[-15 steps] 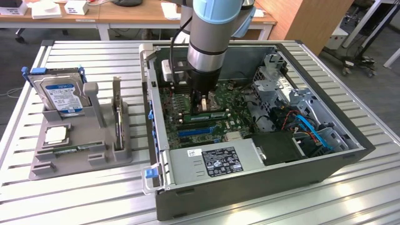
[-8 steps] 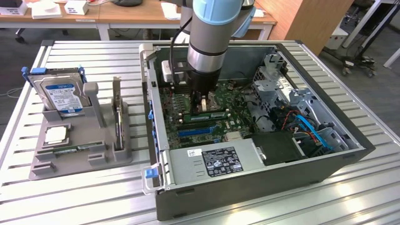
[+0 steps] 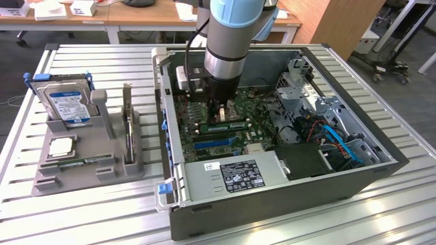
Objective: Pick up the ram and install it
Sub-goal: 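Press down the ram until it locks into place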
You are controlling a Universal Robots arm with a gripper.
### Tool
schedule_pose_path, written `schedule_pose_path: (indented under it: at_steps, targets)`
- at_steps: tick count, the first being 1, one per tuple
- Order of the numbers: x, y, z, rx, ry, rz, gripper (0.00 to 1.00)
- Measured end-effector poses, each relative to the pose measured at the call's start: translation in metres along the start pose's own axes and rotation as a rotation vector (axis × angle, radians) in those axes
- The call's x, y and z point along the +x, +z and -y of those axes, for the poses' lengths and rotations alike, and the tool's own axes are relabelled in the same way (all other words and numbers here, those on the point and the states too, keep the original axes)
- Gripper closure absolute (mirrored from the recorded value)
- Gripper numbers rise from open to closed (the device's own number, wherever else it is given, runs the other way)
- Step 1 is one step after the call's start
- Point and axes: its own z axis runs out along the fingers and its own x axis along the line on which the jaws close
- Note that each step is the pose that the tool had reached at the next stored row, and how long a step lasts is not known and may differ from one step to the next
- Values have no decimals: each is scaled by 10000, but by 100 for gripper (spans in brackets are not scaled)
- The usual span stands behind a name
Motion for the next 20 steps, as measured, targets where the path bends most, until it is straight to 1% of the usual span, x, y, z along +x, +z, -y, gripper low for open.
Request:
schedule_pose_path:
  at_steps: [20]
  targets:
    - [1,12,-6,4,0,9,91]
